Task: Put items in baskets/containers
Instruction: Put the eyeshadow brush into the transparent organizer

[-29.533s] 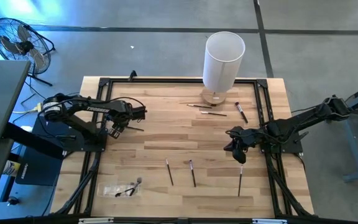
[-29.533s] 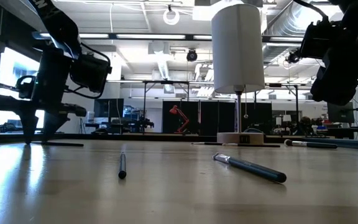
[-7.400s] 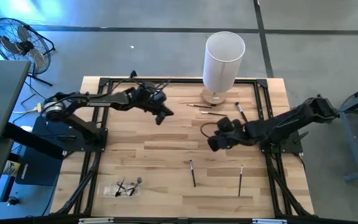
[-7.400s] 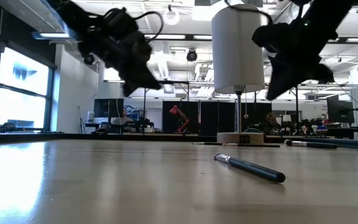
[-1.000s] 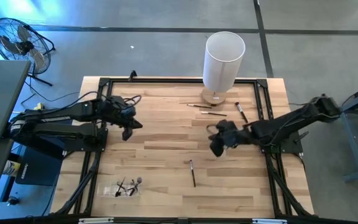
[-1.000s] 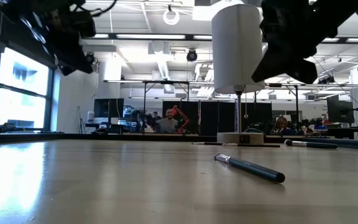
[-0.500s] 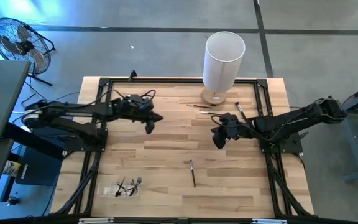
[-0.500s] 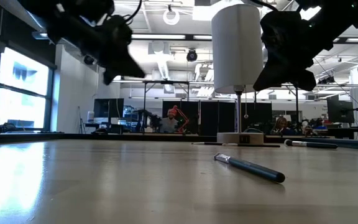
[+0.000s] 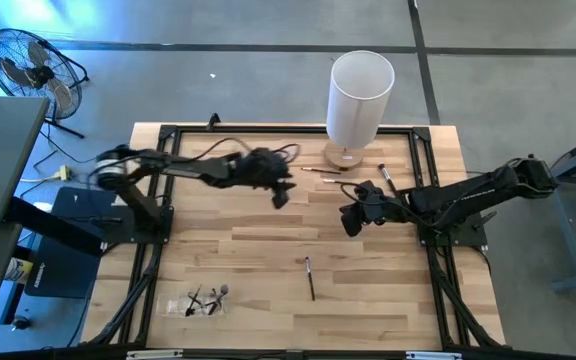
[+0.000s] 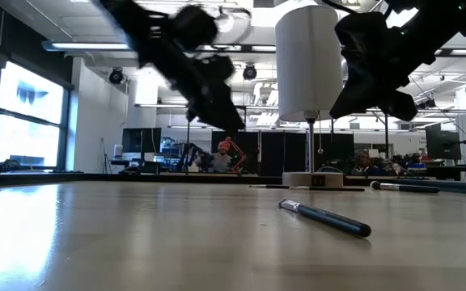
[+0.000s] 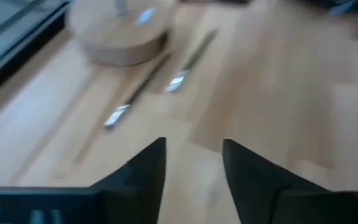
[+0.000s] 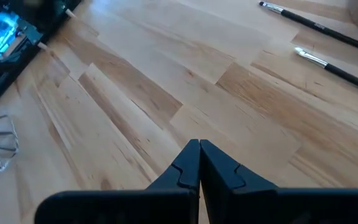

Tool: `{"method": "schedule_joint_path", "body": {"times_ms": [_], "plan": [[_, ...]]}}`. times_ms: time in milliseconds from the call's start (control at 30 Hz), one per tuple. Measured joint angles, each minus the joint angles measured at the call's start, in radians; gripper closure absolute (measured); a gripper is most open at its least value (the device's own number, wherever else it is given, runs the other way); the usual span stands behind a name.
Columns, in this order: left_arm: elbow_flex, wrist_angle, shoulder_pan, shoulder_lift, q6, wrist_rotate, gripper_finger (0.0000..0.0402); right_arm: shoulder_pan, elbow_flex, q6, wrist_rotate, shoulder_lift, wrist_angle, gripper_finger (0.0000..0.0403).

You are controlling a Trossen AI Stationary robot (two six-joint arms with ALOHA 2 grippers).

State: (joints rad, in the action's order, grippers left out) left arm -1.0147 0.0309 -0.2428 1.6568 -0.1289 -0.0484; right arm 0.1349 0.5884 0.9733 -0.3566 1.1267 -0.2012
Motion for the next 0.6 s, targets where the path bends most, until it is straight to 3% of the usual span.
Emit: {"method": "schedule_joint_path", "body": {"times_ms": [133, 200, 400, 500, 600], "plan": [[-0.256, -0.307, -0.004, 0.148, 0.023, -0.152, 0.0213, 0.000, 0.001, 0.041, -0.003, 0.000, 0.000, 0.0399], [-0.394, -0.456, -0.018, 0.222, 0.060, -0.164, 0.0207, 0.000, 0.001, 0.051, -0.003, 0.000, -0.001, 0.0399], [-0.725, -0.739, -0.097, 0.423, 0.107, -0.010, 0.0208, 0.000, 0.001, 0.076, -0.003, 0.000, -0.001, 0.0401], [-0.835, -0.811, -0.135, 0.489, 0.125, 0.076, 0.0208, 0.000, 0.001, 0.085, -0.002, 0.000, -0.001, 0.0399], [-0.895, -0.846, -0.162, 0.530, 0.129, 0.096, 0.0208, 0.000, 0.001, 0.085, 0.000, 0.000, -0.001, 0.0400]]}}
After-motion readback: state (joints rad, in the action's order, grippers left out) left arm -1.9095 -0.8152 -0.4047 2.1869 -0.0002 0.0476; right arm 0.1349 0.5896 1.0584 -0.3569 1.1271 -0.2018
